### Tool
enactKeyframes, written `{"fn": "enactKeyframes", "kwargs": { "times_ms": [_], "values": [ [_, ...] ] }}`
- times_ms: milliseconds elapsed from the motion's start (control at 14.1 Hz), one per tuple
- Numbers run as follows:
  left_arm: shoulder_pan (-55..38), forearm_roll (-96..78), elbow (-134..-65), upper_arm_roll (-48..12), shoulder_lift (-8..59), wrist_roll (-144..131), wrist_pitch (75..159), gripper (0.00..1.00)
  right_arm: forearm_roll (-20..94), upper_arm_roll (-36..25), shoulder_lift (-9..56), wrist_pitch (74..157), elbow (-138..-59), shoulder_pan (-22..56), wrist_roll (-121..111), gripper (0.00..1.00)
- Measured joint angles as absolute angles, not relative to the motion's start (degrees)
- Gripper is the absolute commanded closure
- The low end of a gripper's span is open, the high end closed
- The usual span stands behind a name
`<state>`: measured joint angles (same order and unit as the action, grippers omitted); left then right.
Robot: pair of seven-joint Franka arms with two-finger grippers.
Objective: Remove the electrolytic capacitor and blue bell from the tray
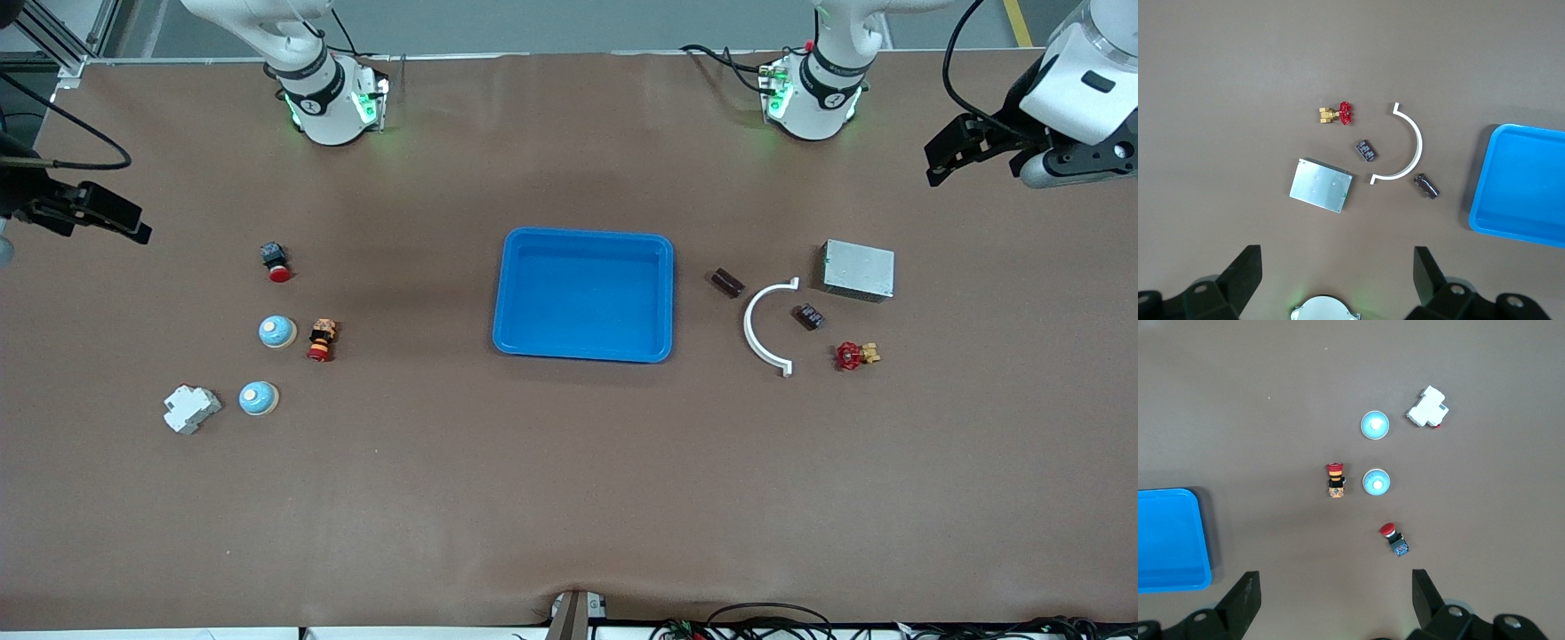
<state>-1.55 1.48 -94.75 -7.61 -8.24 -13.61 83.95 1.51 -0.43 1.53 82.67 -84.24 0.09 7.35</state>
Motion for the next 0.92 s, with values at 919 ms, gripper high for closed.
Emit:
{"fn": "enactKeyframes", "kwargs": {
  "times_ms": [919],
  "values": [
    [-1.42,1.48,-94.90,-7.65,-8.22,-13.59,84.46,0.00,1.54,-0.39,0.32,82.51,-84.23,0.09,6.15,0.00]
  ]
}}
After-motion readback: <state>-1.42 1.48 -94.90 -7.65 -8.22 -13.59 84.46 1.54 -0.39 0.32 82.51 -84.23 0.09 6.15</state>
